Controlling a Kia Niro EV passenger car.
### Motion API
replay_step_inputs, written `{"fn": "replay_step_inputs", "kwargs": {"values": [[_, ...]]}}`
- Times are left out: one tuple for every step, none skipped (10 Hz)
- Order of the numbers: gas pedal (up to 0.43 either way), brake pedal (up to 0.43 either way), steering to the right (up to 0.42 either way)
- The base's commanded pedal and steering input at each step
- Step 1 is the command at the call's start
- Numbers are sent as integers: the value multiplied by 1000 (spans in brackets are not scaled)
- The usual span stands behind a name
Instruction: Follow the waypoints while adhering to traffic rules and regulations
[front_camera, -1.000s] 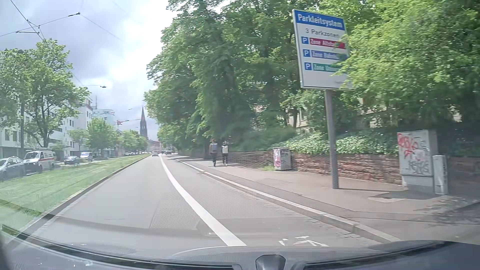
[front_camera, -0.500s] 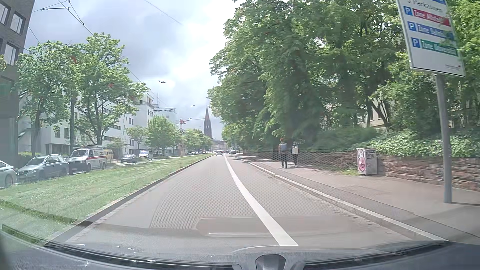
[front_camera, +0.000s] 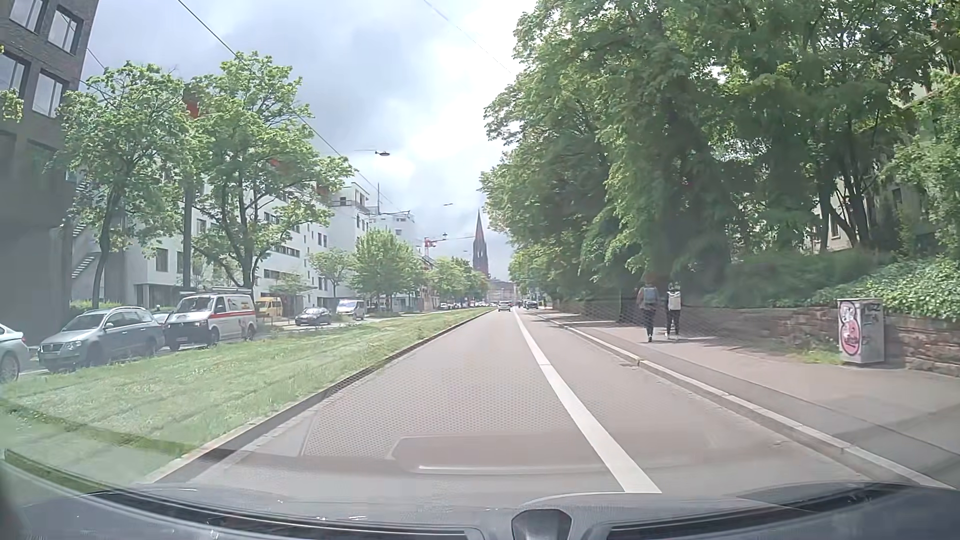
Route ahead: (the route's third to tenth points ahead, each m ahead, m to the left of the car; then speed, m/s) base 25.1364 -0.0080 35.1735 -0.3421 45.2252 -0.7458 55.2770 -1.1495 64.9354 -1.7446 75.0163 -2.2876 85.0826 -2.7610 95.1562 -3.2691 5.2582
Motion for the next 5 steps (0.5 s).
{"fn": "replay_step_inputs", "kwargs": {"values": [[209, 0, -71], [220, 0, -57], [228, 0, -39], [240, 0, -22], [248, 0, -7]]}}
